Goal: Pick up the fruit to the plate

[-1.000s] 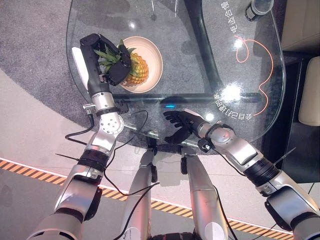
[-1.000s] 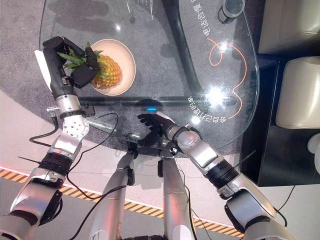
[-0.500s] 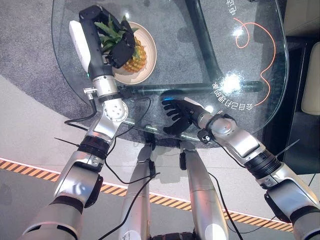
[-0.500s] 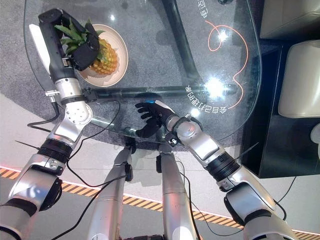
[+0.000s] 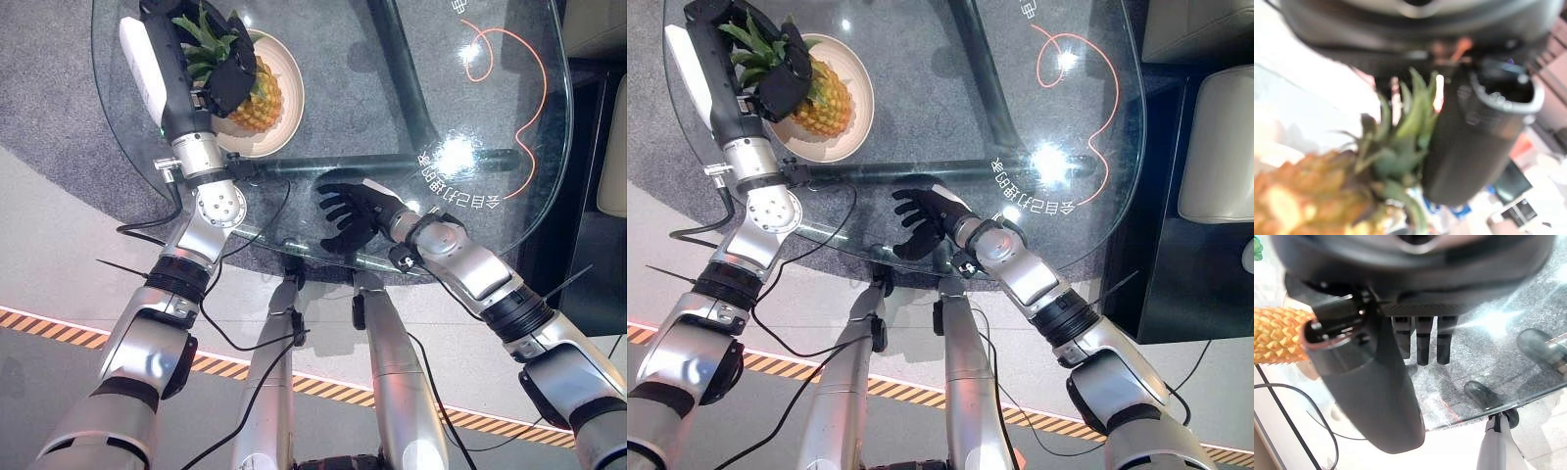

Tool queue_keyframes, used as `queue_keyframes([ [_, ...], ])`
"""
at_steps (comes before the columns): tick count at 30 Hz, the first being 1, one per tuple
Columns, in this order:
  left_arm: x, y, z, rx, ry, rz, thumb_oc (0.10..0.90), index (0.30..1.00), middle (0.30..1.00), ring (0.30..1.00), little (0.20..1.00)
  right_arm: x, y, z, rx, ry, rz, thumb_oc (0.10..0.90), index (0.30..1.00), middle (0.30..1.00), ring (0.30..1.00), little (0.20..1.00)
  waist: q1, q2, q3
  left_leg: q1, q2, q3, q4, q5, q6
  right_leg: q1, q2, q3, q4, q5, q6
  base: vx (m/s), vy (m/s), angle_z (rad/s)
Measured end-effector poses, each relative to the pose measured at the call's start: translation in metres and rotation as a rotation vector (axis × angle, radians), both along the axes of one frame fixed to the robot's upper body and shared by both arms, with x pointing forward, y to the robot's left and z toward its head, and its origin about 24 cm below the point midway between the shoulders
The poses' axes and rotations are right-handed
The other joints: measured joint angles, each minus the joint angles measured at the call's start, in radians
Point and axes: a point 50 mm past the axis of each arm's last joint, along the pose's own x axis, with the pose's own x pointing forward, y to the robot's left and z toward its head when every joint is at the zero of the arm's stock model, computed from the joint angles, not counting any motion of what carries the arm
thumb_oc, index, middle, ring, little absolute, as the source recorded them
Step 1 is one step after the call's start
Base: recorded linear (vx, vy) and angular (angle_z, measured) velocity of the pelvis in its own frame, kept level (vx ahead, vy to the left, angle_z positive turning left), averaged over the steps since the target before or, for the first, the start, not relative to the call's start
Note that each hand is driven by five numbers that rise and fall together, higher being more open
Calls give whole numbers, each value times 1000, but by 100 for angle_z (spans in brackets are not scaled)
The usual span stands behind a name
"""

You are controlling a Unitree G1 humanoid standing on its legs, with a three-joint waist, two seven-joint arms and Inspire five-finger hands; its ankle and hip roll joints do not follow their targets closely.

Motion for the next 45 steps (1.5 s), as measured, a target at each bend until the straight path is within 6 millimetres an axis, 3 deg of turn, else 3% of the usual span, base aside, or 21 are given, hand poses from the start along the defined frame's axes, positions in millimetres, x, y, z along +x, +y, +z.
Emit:
queue_keyframes([
  [25,7,11,-20,4,108,61,800,900,900,900,900,-5,0,-21,-28,60,3,800,900,900,900,900,18,0,0,75,4,-6,-21,5,-7,71,-2,-5,-6,2,-3,-12,-28,1],
  [30,6,14,-30,16,146,58,800,900,900,900,900,-9,0,-34,-29,97,4,800,900,900,900,900,20,0,0,102,6,-28,-40,8,-11,106,-1,-25,-25,-1,-1,-28,-59,7],
  [45,5,31,-38,28,204,88,800,900,900,900,900,-12,-1,-40,-33,118,1,800,900,900,900,900,25,0,0,162,12,-55,-88,26,-28,163,3,-52,-54,7,-14,-48,-66,3],
])
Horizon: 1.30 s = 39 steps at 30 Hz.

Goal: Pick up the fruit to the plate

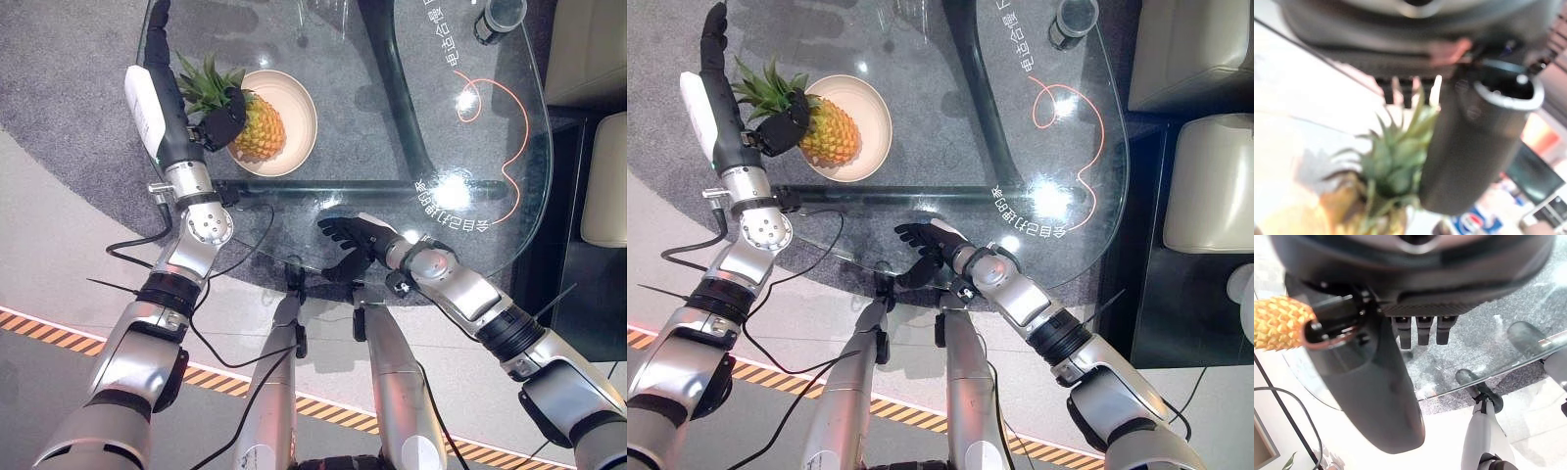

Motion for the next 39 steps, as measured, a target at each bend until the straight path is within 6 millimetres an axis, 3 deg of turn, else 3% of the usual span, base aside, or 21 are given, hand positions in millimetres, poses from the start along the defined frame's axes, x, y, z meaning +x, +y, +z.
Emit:
queue_keyframes([
  [20,-9,20,-40,52,163,-7,800,900,900,900,900,-11,-1,-16,3,37,6,800,900,900,900,900,27,0,0,114,21,-30,-72,17,-18,106,15,-35,-34,-13,-10,-25,-59,3],
  [32,-22,19,-66,136,242,-91,800,900,900,900,900,-20,-4,-29,3,58,8,800,900,900,900,900,28,1,1,201,24,-30,-90,18,-16,191,20,-33,-52,-20,-10,-1,-10,0],
  [39,-30,13,-63,167,224,-162,800,900,900,900,900,-22,-7,-32,16,63,-2,800,900,900,900,900,29,3,1,209,25,-30,-90,15,-20,198,26,-33,-51,-25,-15,-1,-5,0],
])
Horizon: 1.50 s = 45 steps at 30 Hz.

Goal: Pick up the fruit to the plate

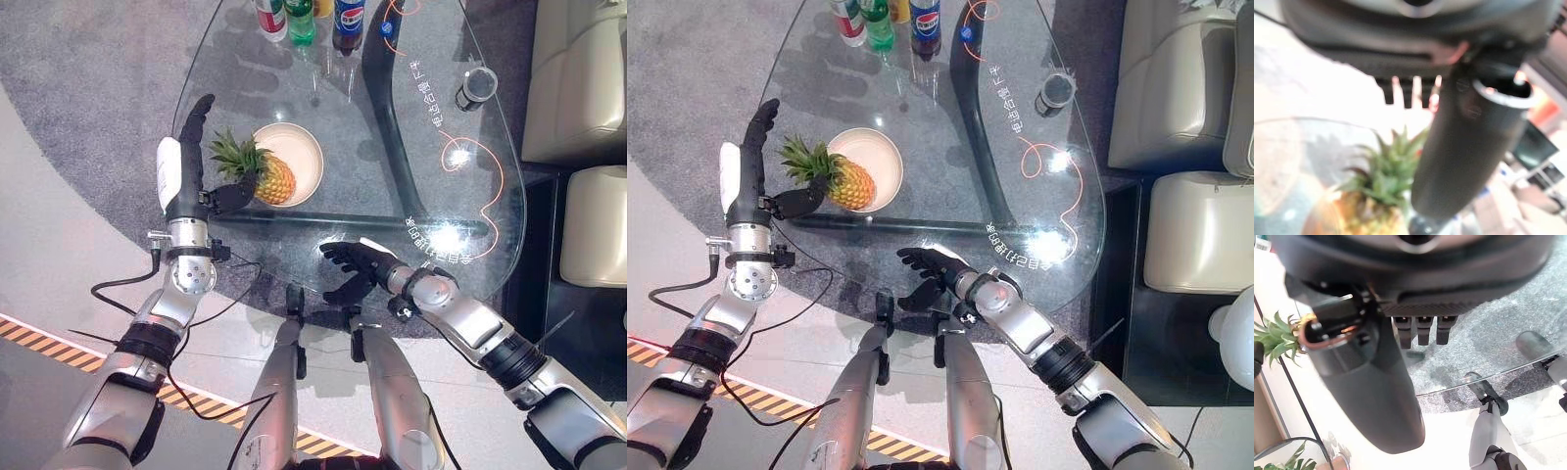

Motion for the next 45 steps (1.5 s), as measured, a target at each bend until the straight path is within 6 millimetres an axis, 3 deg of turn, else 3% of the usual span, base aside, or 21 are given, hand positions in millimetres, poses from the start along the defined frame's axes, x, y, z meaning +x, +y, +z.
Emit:
queue_keyframes([
  [8,-3,-2,-4,0,14,-19,800,900,900,900,900,-3,-5,-6,-3,15,-15,800,900,900,900,900,-1,13,1,5,3,2,-1,3,4,4,4,4,-4,0,-2,0,0,0],
  [17,-11,11,-26,-137,107,-7,800,900,900,900,900,-8,-10,-14,11,25,-12,800,900,900,900,900,5,21,0,64,8,2,-21,3,4,62,9,3,-23,-3,-4,0,0,0],
  [25,-40,13,-88,-293,326,5,800,900,900,900,900,-25,-24,-40,20,91,-42,800,900,900,900,900,26,27,-1,198,22,-26,-83,3,4,212,20,-25,-96,-4,-6,4,-23,8],
  [29,-50,15,-105,-322,397,11,800,900,900,900,900,-29,-31,-46,40,109,-60,800,900,900,900,900,50,28,-1,255,31,-28,-107,3,4,275,25,-29,-126,-4,-6,37,-3,4],
  [39,-73,9,-142,-482,548,37,800,900,900,900,900,-49,-51,-68,81,183,-99,800,900,900,900,900,58,40,-14,383,32,-52,-140,-13,10,450,26,-55,-231,-2,-2,80,23,10],
  [43,-90,6,-171,-543,663,75,800,900,900,900,900,-61,-62,-82,89,229,-146,800,900,900,900,900,67,50,-71,418,30,-53,-144,-23,16,502,25,-58,-269,2,1,71,55,4],
  [45,-106,8,-193,-561,748,127,800,900,900,900,900,-70,-70,-95,87,275,-182,800,900,900,900,900,69,49,-144,424,29,-55,-158,-22,16,517,26,-63,-297,3,3,83,64,7],
])
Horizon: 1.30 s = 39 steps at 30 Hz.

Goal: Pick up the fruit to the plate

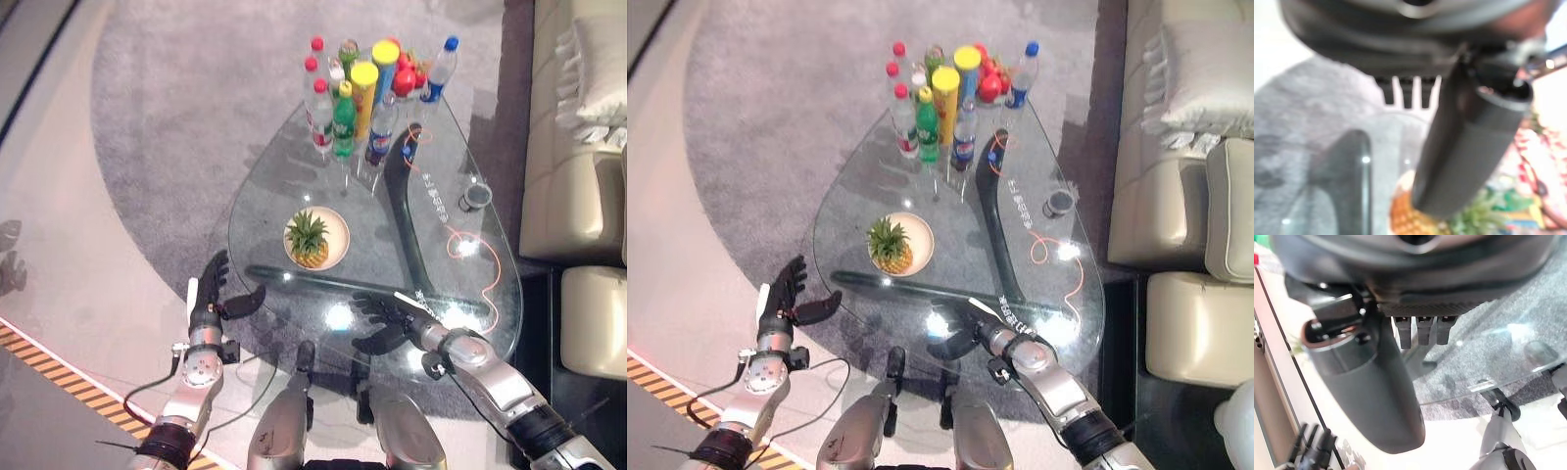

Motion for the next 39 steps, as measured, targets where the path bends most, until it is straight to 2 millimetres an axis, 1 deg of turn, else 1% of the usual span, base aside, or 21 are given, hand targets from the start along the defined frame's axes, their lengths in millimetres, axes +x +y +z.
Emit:
queue_keyframes([
  [2,-14,5,-16,2,80,17,800,900,900,900,900,-6,-8,-14,4,50,-57,800,900,900,900,900,0,-10,-23,48,-3,-1,-2,0,0,74,-1,-9,-47,6,5,100,66,15],
  [4,-34,9,-35,-8,177,36,800,900,900,900,900,-18,-14,-32,11,119,-121,800,900,900,900,900,1,-19,-98,55,-1,-3,-18,-8,-1,93,5,-11,-88,7,12,70,59,8],
  [5,-39,10,-39,-16,204,42,800,900,900,900,900,-20,-15,-36,10,132,-135,800,900,900,900,900,2,-21,-105,63,0,-3,-24,-8,-1,103,6,-11,-97,9,12,42,55,1],
  [7,-62,13,-65,-126,363,108,800,900,900,900,900,-30,-14,-55,25,201,-202,800,900,900,900,900,1,-33,-138,87,-3,-4,-30,-9,0,146,6,-12,-142,24,17,51,66,2],
  [8,-72,11,-76,-181,428,145,800,900,900,900,900,-35,-11,-64,32,233,-230,800,900,900,900,900,0,-37,-149,96,-5,-4,-30,-12,1,163,5,-11,-162,32,18,41,48,1],
  [9,-78,10,-81,-212,458,163,800,900,900,900,900,-39,-9,-70,40,255,-253,800,900,900,900,900,-2,-40,-156,100,-6,-4,-30,-13,1,173,5,-12,-173,36,19,52,46,2],
  [10,-88,5,-91,-262,525,177,800,900,900,900,900,-49,-6,-82,57,314,-291,800,900,900,900,900,-1,-43,-174,100,-8,-5,-30,-17,4,183,6,-12,-194,46,22,49,46,4],
  [13,-107,-5,-105,-362,626,194,800,900,900,900,900,-66,-4,-103,87,416,-384,800,900,900,900,900,3,-40,-179,106,-11,-9,-31,-18,5,196,4,-16,-204,54,24,56,45,5],
  [16,-132,-11,-120,-442,745,238,800,900,900,900,900,-88,-10,-125,74,541,-506,800,900,900,900,900,4,-27,-203,119,-12,-9,-36,-33,9,209,2,-17,-204,55,26,59,41,2],
  [18,-148,-8,-126,-471,803,292,800,900,900,900,900,-105,-18,-137,77,612,-595,800,900,900,900,900,4,-23,-233,117,-12,-9,-38,-44,13,211,1,-17,-205,55,26,66,39,0],
  [21,-164,-3,-131,-509,846,371,800,900,900,900,900,-124,-30,-147,67,674,-704,800,900,900,900,900,3,-20,-269,118,-13,-8,-38,-48,17,212,0,-16,-205,55,26,60,33,-1],
  [24,-172,0,-133,-527,868,412,800,900,900,900,900,-138,-44,-152,64,702,-822,800,900,900,900,900,2,-18,-280,133,-13,-1,-38,-52,23,226,-1,-13,-210,55,26,57,38,-3],
  [27,-176,-1,-134,-536,884,389,800,900,900,900,900,-151,-52,-156,80,731,-921,800,900,900,900,900,-1,-20,-298,133,-13,2,-38,-54,23,223,-2,-11,-210,53,22,48,38,-3],
  [29,-175,-2,-134,-518,885,355,800,900,900,900,900,-160,-53,-159,91,763,-978,800,900,900,900,900,-2,-22,-306,134,-14,3,-38,-54,24,223,-2,-9,-210,53,22,20,16,-1],
  [33,-173,-3,-134,-511,886,340,800,900,900,900,900,-174,-52,-163,73,817,-1034,800,900,900,900,900,-10,-21,-321,135,-15,6,-38,-58,29,222,-3,-1,-209,55,26,30,15,-6],
  [37,-179,-3,-136,-497,916,336,800,900,900,900,900,-181,-50,-165,67,849,-1051,800,900,900,900,900,-21,-17,-331,146,-13,25,-38,-60,33,226,-2,15,-209,56,27,20,-6,-14],
  [39,-178,-5,-136,-498,921,321,800,900,900,900,900,-183,-49,-166,61,864,-1054,800,900,900,900,900,-22,-16,-334,149,-13,26,-38,-63,31,227,-2,17,-209,56,27,4,-5,-4],
])
